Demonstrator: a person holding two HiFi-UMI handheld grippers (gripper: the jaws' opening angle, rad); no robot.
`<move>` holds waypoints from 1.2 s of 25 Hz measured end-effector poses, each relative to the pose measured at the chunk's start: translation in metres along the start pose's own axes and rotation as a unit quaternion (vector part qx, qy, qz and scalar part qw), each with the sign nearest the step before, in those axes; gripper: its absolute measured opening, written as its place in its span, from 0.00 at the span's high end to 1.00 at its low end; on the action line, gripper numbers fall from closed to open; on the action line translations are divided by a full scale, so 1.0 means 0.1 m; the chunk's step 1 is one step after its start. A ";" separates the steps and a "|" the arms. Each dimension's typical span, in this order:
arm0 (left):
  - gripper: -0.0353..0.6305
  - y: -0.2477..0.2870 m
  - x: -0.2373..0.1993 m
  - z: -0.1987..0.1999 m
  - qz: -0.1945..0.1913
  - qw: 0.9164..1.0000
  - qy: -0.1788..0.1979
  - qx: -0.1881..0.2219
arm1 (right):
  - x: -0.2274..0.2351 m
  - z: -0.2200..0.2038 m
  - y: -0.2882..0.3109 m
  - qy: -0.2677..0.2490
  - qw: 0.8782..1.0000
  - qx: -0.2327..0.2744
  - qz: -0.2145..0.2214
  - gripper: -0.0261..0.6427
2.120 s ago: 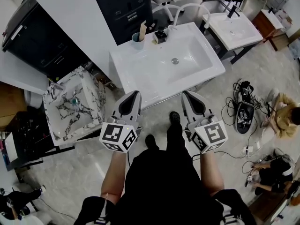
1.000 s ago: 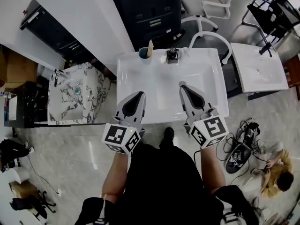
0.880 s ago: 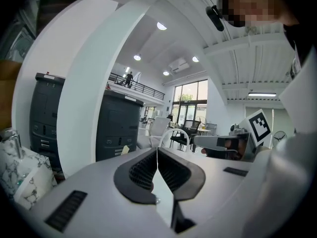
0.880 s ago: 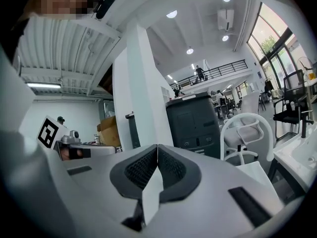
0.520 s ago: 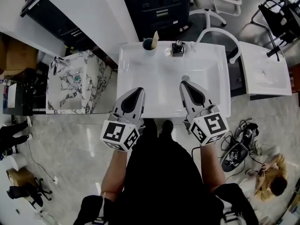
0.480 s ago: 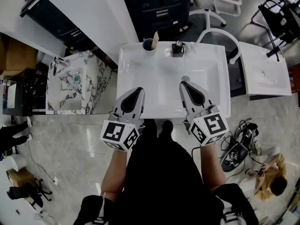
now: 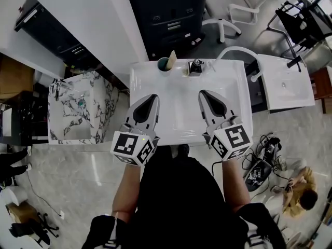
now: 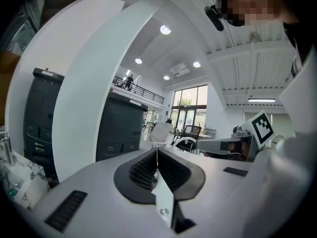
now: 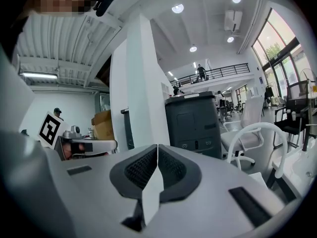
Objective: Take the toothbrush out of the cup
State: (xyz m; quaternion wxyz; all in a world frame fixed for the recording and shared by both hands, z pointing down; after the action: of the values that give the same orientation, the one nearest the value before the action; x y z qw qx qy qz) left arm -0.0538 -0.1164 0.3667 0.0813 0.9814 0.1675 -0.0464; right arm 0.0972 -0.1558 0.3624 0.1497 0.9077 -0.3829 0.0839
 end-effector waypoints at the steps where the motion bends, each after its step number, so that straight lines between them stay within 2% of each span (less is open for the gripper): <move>1: 0.92 0.02 -0.05 0.02 -0.003 1.000 0.001 0.001 | -0.01 0.01 0.05 -0.002 1.000 0.000 -0.003 0.91; 14: 0.92 0.22 -0.69 -0.06 -0.048 0.999 -0.004 -0.001 | -0.13 -0.16 0.66 -0.007 0.998 -0.022 -0.058 0.91; 30: 0.92 0.48 -0.90 -0.29 -0.088 0.995 -0.025 -0.035 | 0.00 -0.49 1.15 0.007 0.993 -0.073 -0.090 0.91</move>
State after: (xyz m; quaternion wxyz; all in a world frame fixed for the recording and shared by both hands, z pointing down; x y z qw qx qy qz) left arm -0.1206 -0.1849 0.4132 0.1152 0.9581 0.2522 -0.0721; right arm 0.0128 -0.2157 0.4322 0.2251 0.9245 -0.3038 0.0482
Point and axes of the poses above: the fingertips, and each gripper's own axes: y forward along the fingers, x to its right, z out of its top, the point moved 2 cm from there along -y, backward along the fingers, and after that the axes turned 6 degrees about y, right-handed, at the moved point
